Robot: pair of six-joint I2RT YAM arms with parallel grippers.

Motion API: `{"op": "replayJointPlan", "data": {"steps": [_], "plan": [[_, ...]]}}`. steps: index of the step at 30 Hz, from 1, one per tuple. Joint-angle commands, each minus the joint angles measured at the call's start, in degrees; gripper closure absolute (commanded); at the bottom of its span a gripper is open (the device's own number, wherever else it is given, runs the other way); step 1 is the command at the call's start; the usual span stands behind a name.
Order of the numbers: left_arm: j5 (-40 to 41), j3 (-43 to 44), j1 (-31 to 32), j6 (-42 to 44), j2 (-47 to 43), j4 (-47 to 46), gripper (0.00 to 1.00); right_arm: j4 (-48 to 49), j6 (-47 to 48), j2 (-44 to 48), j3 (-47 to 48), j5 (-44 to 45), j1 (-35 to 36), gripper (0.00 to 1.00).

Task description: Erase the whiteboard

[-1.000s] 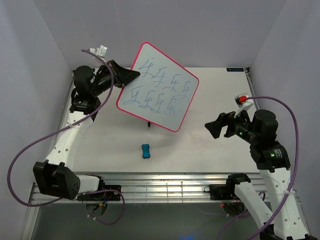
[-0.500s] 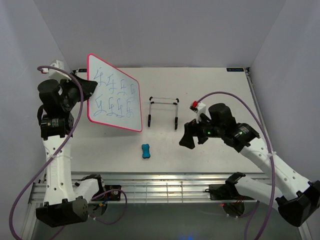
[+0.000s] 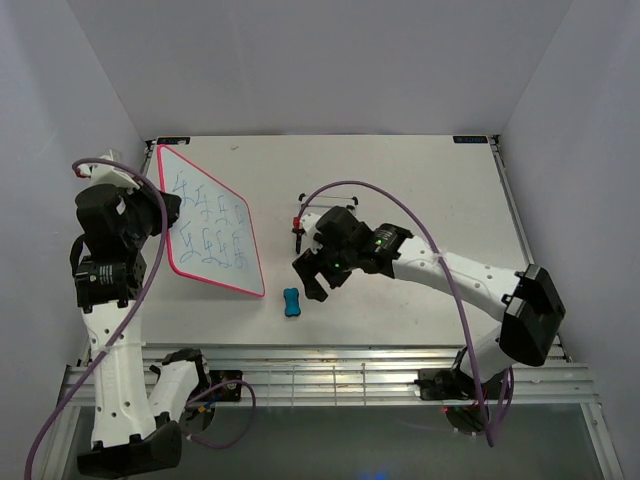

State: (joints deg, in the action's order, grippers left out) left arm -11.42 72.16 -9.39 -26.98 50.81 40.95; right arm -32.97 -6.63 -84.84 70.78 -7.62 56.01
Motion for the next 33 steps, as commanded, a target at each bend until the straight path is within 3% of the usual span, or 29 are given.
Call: {"op": "replayJointPlan", "data": {"steps": [1,4,7,12,17,22,30,33], "plan": [[2.5,0.0,0.6,0.2,-2.7,-1.3,1.00,0.9,-1.2,-4.6,3.9,5.8,1.2,0.12],[6.0,-2.3,2.3,2.5,-4.7,-1.0,1.00,5.8,-9.7,-6.5,3.1,15.4,3.5,0.08],[7.7,-3.3,4.4,5.1,-5.9,1.0,1.00,11.3,-13.9,-9.2,2.1,17.1,5.5,0.04],[6.8,-4.8,7.7,7.6,-7.0,4.0,1.00,10.8,-19.4,-15.9,5.0,27.2,8.4,0.09],[10.3,-6.4,11.4,9.2,-8.7,6.0,1.00,9.5,-22.2,-22.0,8.7,29.0,9.9,0.14],[18.7,-8.3,13.8,10.2,-10.7,7.4,1.00,8.3,-22.4,-26.3,11.3,28.9,10.9,0.21],[22.3,-8.0,17.1,10.9,-11.3,7.5,1.00,6.9,-23.2,-29.8,13.2,28.7,11.2,0.37],[23.3,-7.7,17.9,11.1,-11.4,7.5,1.00,7.0,-23.7,-29.7,12.6,28.8,11.8,0.38]]}}
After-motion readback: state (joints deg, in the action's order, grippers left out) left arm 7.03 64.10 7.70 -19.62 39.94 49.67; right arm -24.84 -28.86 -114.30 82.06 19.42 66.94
